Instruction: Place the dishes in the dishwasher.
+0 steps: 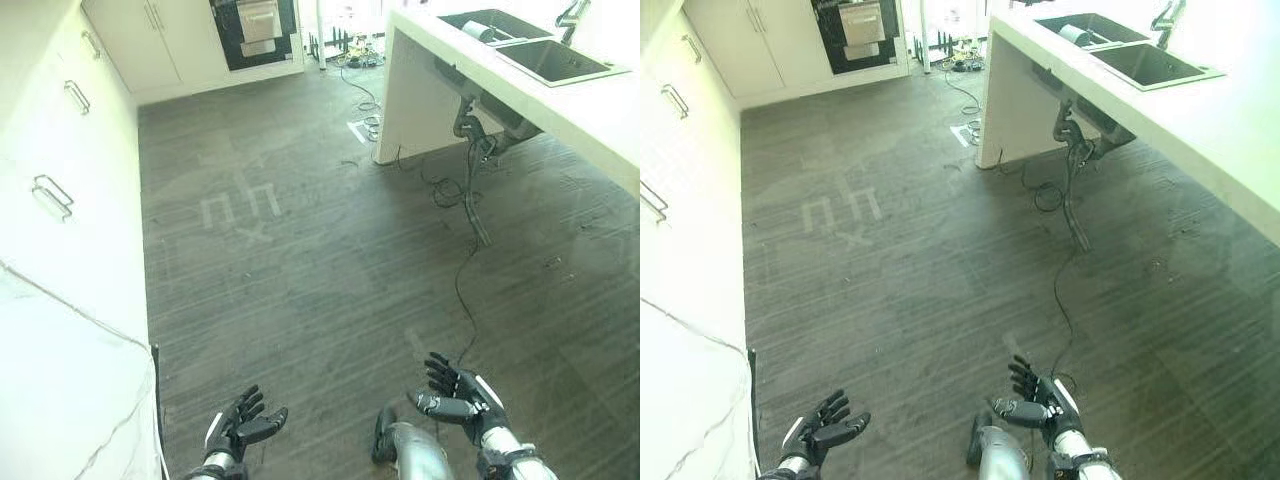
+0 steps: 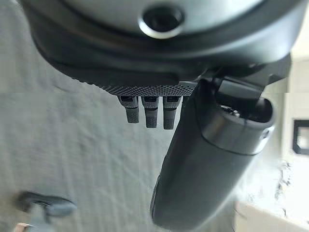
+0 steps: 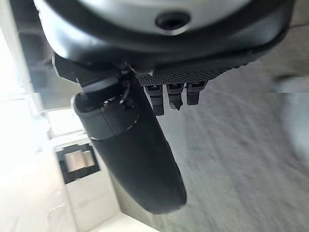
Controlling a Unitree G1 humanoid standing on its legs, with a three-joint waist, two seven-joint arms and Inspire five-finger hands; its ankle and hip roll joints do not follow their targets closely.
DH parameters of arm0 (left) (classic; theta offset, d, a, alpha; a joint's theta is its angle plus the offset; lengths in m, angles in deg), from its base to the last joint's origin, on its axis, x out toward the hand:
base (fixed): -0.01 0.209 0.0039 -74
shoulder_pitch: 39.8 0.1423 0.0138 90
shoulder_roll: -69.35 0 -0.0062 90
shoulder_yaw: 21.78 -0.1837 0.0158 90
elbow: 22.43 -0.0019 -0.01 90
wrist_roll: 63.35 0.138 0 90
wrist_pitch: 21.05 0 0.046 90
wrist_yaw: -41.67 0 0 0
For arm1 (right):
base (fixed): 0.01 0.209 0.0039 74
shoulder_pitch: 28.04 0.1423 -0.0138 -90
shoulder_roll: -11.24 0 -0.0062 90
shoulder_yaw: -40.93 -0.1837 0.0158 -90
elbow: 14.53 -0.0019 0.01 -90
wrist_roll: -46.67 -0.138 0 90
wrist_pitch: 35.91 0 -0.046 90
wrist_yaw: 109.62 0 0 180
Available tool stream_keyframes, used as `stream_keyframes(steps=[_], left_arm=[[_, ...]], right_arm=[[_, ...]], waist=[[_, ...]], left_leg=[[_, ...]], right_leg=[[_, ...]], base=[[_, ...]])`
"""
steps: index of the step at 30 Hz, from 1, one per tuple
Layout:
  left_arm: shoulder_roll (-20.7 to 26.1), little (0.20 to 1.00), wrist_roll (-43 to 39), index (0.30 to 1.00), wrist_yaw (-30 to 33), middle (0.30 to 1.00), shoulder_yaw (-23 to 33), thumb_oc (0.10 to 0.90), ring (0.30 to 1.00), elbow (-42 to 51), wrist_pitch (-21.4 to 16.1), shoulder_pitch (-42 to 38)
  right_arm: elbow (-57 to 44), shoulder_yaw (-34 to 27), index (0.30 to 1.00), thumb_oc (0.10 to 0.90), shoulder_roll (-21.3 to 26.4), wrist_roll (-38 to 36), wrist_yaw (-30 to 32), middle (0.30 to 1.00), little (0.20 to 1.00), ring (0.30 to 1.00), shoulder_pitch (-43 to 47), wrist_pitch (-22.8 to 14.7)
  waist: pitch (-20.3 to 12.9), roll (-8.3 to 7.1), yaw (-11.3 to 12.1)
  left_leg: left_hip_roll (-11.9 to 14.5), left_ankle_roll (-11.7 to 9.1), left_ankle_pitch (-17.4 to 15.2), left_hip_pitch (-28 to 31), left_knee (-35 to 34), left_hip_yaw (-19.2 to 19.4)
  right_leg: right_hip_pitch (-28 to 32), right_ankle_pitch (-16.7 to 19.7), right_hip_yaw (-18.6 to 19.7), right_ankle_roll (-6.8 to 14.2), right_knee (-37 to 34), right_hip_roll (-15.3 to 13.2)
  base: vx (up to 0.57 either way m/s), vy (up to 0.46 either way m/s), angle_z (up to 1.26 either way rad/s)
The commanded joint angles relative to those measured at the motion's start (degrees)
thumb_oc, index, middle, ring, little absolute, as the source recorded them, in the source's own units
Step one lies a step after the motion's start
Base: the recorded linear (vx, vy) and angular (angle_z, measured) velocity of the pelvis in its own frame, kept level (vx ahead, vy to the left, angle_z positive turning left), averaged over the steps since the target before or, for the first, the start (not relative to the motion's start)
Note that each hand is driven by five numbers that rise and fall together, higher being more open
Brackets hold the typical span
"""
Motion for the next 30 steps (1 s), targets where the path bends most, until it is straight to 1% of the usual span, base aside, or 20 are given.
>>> stream_keyframes(steps=[1, 2, 3, 5, 6, 7, 8, 10, 11, 12, 14, 15, 16, 19, 24, 25, 27, 28, 29, 30], left_arm=[[5.1, 0.900, 1.1, 0.900, -2.0, 0.900, 0.4, 0.800, 0.900, 8.9, -6.8, -0.7], [5.0, 0.900, 1.2, 0.900, -1.8, 0.900, 0.2, 0.800, 0.900, 9.4, -7.0, -0.8], [5.0, 0.900, 1.5, 0.900, -1.6, 0.900, -0.4, 0.800, 0.900, 10.8, -7.3, -0.8], [5.2, 0.900, 1.3, 0.900, -1.5, 0.900, -1.1, 0.800, 0.900, 12.0, -7.4, -0.9], [5.2, 0.900, 1.3, 0.900, -1.5, 0.900, -1.2, 0.800, 0.900, 12.0, -7.5, -1.0], [5.3, 0.900, 1.2, 0.900, -1.4, 0.900, -1.5, 0.800, 0.900, 12.5, -7.7, -1.3], [5.4, 0.900, 0.6, 0.900, -1.1, 0.900, -1.5, 0.800, 0.900, 13.1, -7.5, -1.4], [5.4, 0.900, 0.2, 0.900, -0.6, 0.900, -0.9, 0.800, 0.900, 13.7, -7.6, -0.7], [5.3, 0.900, 0.1, 0.900, -0.5, 0.900, -0.6, 0.800, 0.900, 14.0, -7.9, 0.2], [5.1, 0.900, -0.1, 0.900, -0.5, 0.900, -0.1, 0.800, 0.900, 14.6, -8.2, 1.2], [4.6, 0.900, 0.1, 0.900, -1.0, 0.900, 0.4, 0.800, 0.900, 15.0, -9.4, 2.6], [4.5, 0.900, -0.1, 0.900, -1.0, 0.900, 0.5, 0.800, 0.900, 14.9, -10.2, 2.9], [4.3, 0.900, -0.2, 0.900, -1.0, 0.900, 0.6, 0.800, 0.900, 14.7, -10.6, 2.8], [4.4, 0.900, -0.8, 0.900, -0.7, 0.900, 0.7, 0.800, 0.900, 14.7, -10.9, 2.0], [7.0, 0.900, -0.1, 0.900, -2.9, 0.900, 1.8, 0.800, 0.900, 16.5, -7.8, 0.6], [7.4, 0.900, 0.0, 0.900, -3.2, 0.900, 1.9, 0.800, 0.900, 17.0, -7.3, 0.4], [8.6, 0.900, 0.1, 0.900, -3.4, 0.900, 2.2, 0.800, 0.900, 17.7, -6.7, -0.5], [9.2, 0.900, 0.8, 0.900, -2.9, 0.900, 2.2, 0.800, 0.900, 17.6, -7.1, -1.4], [9.4, 0.900, 1.1, 0.900, -2.7, 0.900, 2.1, 0.800, 0.900, 17.5, -7.3, -1.6], [9.6, 0.900, 1.7, 0.900, -2.4, 0.900, 2.1, 0.800, 0.900, 17.8, -7.3, -1.8]], right_arm=[[-11.6, -4.2, 0.900, 0.800, 3.3, -1.2, -0.4, 0.900, 0.900, 0.900, 1.5, -5.2], [-12.0, -4.5, 0.900, 0.800, 3.8, -1.5, -0.6, 0.900, 0.900, 0.900, 1.7, -5.2], [-13.0, -5.1, 0.900, 0.800, 4.8, -1.9, -0.8, 0.900, 0.900, 0.900, 1.7, -5.6], [-13.4, -5.4, 0.900, 0.800, 5.6, -2.0, -0.7, 0.900, 0.900, 0.900, 2.0, -6.2], [-13.5, -5.5, 0.900, 0.800, 5.7, -2.1, -0.8, 0.900, 0.900, 0.900, 2.1, -6.1], [-13.9, -5.5, 0.900, 0.800, 6.5, -2.2, -0.4, 0.900, 0.900, 0.900, 2.8, -6.2], [-14.3, -5.1, 0.900, 0.800, 6.8, -2.2, -0.3, 0.900, 0.900, 0.900, 3.5, -5.9], [-14.9, -4.4, 0.900, 0.800, 6.5, -1.6, -0.6, 0.900, 0.900, 0.900, 4.2, -5.8], [-15.7, -4.1, 0.900, 0.800, 6.3, -1.5, -1.0, 0.900, 0.900, 0.900, 3.9, -5.8], [-16.8, -4.2, 0.900, 0.800, 6.0, -1.2, -1.8, 0.900, 0.900, 0.900, 2.9, -5.8], [-17.8, -4.7, 0.900, 0.800, 6.3, -1.7, -2.9, 0.900, 0.900, 0.900, 1.8, -6.2], [-17.9, -4.8, 0.900, 0.800, 6.6, -2.0, -3.2, 0.900, 0.900, 0.900, 1.8, -6.2], [-17.9, -4.8, 0.900, 0.800, 6.6, -1.8, -3.3, 0.900, 0.900, 0.900, 2.0, -6.4], [-18.3, -4.4, 0.900, 0.800, 7.3, -1.3, -3.2, 0.900, 0.900, 0.900, 2.7, -6.0], [-21.3, -5.7, 0.900, 0.800, 6.4, -1.7, -2.7, 0.900, 0.900, 0.900, 1.3, -4.7], [-21.8, -5.8, 0.900, 0.800, 6.0, -2.0, -2.6, 0.900, 0.900, 0.900, 1.1, -4.4], [-22.3, -5.6, 0.900, 0.800, 4.1, -2.2, -2.1, 0.900, 0.900, 0.900, 1.3, -4.4], [-22.1, -4.9, 0.900, 0.800, 2.8, -3.5, -2.5, 0.900, 0.900, 0.900, 1.9, -4.1], [-21.9, -4.7, 0.900, 0.800, 2.5, -3.8, -2.8, 0.900, 0.900, 0.900, 1.9, -4.1], [-22.0, -4.5, 0.900, 0.800, 2.2, -3.9, -3.1, 0.900, 0.900, 0.900, 1.8, -4.4]], waist=[[-3.5, -3.52, -0.3], [-3.4, -3.85, 0.0], [-2.9, -4.17, 0.2], [-2.1, -4.51, 0.5], [-1.9, -4.55, 0.5], [-0.8, -5.01, 0.9], [-0.2, -5.06, 1.3], [0.1, -4.80, 1.6], [0.0, -3.08, 1.5], [-0.2, -1.89, 1.8], [-0.4, -1.07, 2.7], [-0.2, -0.80, 3.1], [-0.1, -0.69, 3.3], [0.5, -0.81, 3.5], [-1.8, -1.80, 4.0], [-2.2, -2.02, 4.0], [-2.9, -2.88, 4.1], [-3.1, -2.76, 4.0], [-3.0, -2.66, 3.9], [-2.9, -2.23, 3.8]], left_leg=[[-1.9, 0.6, 9.8, -3.5, -1.2, 2.6], [-2.3, -0.3, 13.1, -3.4, -0.4, 2.7], [-1.8, -2.0, 16.3, -8.6, 9.3, 2.9], [-0.4, -2.8, 17.7, -14.8, 18.2, 3.9], [0.3, -2.6, 17.2, -16.2, 19.3, 4.3], [1.2, -1.4, 15.8, -19.2, 18.8, 5.1], [0.7, -0.7, 15.5, -18.9, 13.6, 5.8], [0.9, -0.7, 16.6, -16.0, -1.2, 7.5], [3.4, -1.4, 13.9, -20.2, -1.2, 6.0], [5.2, -3.3, 13.8, -24.8, -1.2, 2.8], [6.7, -5.1, 17.2, -29.6, -1.2, -1.2], [7.5, -5.4, 18.2, -31.4, -1.2, -1.9], [8.1, -5.6, 18.0, -32.7, -1.2, -1.8], [8.7, -4.8, 17.2, -31.3, -1.2, 0.6], [6.9, -2.2, 14.5, -29.1, -1.2, 0.2], [6.3, -1.6, 14.1, -28.9, -1.2, 0.0], [3.5, 0.7, 13.0, -28.2, -1.2, -1.7], [1.5, 2.7, 11.7, -26.8, -1.2, -3.0], [0.7, 3.2, 11.4, -26.2, -1.2, -3.5], [0.0, 3.8, 10.8, -25.4, -1.2, -4.1]], right_leg=[[4.6, -1.8, 2.4, 11.9, -6.8, -4.4], [5.4, -2.7, 2.9, 11.3, -6.8, -4.2], [7.2, -4.3, 3.7, 9.8, -6.8, -3.8], [9.2, -5.6, 4.2, 8.6, -6.8, -3.5], [9.5, -5.8, 4.3, 8.4, -6.8, -3.3], [11.0, -6.7, 4.9, 8.1, -6.8, -3.0], [12.0, -7.4, 5.5, 8.4, -6.8, -2.7], [12.8, -8.3, 6.7, 9.3, -6.8, -1.6], [13.1, -8.9, 7.0, 9.6, -6.8, 0.8], [13.8, -10.0, 7.4, 9.8, -6.8, 2.7], [15.0, -11.8, 9.0, 9.0, -6.8, 4.9], [16.0, -13.0, 9.4, 8.5, -6.8, 5.6], [16.7, -13.7, 9.2, 8.2, -6.8, 5.6], [19.2, -15.1, 8.8, 8.5, -6.8, 4.3], [23.2, -15.7, 7.6, 11.4, -6.8, 1.2], [23.8, -15.3, 7.5, 12.0, -6.8, 0.7], [25.4, -9.0, 7.2, 14.6, -6.8, -0.8], [25.8, -0.5, 6.4, 16.3, -3.6, -1.6], [24.2, 1.3, 6.8, 16.5, 1.2, -2.1], [21.2, 2.9, 7.3, 16.4, 8.7, -2.4]], base=[[0.46, -0.498, -0.57], [0.29, -0.318, -0.45], [0.14, -0.189, -0.33], [0.10, -0.151, -0.37], [0.14, -0.131, -0.38], [0.17, -0.057, -0.26], [0.28, -0.015, -0.11], [0.27, 0.094, -0.41], [0.29, 0.149, -0.62], [0.31, 0.155, -0.44], [0.33, 0.127, -0.18], [0.30, 0.128, -0.34], [0.30, 0.155, -0.54], [0.34, 0.207, -0.42], [0.38, 0.218, -0.25], [0.40, 0.257, 0.12], [0.43, 0.330, 0.35], [0.37, 0.341, 0.43], [0.33, 0.343, 0.31], [0.17, 0.218, 0.06]])
